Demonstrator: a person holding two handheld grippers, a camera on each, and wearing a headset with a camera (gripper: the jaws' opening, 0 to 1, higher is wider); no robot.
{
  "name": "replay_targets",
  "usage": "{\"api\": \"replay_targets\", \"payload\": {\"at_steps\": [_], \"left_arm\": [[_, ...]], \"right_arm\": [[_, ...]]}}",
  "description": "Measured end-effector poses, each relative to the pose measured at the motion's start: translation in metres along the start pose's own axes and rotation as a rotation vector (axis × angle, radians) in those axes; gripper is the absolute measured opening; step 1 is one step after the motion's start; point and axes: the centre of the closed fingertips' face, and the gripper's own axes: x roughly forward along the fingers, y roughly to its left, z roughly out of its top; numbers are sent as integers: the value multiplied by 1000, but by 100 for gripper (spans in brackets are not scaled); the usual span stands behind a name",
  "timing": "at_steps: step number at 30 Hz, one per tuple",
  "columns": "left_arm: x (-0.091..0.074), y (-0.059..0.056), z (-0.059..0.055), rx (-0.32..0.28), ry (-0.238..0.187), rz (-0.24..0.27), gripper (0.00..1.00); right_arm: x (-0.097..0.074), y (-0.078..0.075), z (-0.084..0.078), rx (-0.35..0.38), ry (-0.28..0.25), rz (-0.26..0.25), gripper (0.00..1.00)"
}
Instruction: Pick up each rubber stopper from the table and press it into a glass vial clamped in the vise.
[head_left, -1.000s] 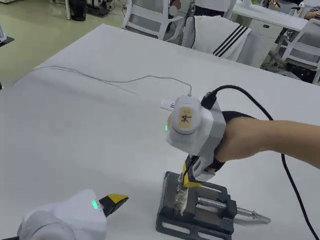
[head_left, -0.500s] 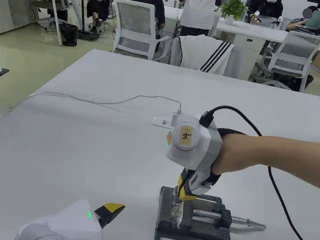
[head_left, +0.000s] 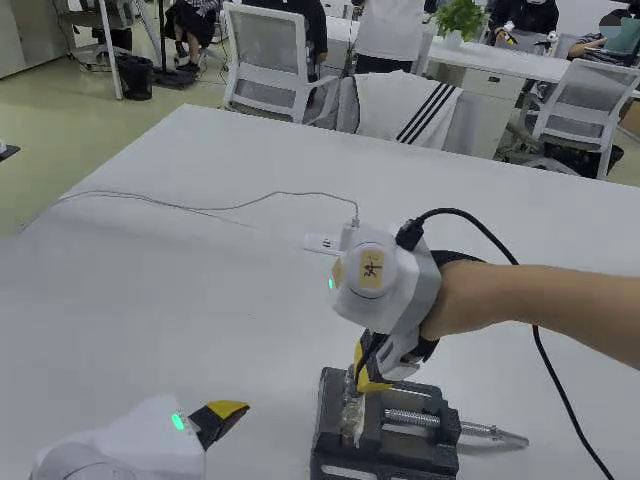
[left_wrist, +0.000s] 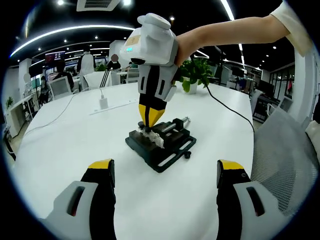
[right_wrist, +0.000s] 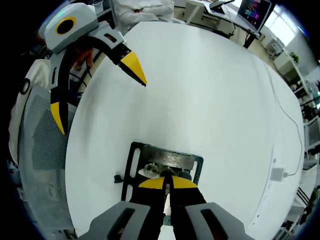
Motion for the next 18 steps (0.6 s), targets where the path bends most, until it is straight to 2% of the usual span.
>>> {"api": "replay_targets", "payload": {"at_steps": [2, 3, 6, 14, 18], "left_arm": [[-1, 1, 0, 1, -1, 2, 82], [-1, 1, 0, 1, -1, 3, 82], [-1, 2, 0, 1, 1, 4, 82], [-2, 3, 0, 3, 0, 2, 82], [-1, 4, 1, 5, -1, 1, 82]], "right_arm": [[0, -2, 0, 10, -7, -13, 2], [-1, -6, 0, 6, -14, -34, 5], [-3, -8, -2, 33, -28, -41, 14], [-6, 0, -1, 88, -111, -39, 36], [-10, 8, 3, 123, -173, -25, 44]]}}
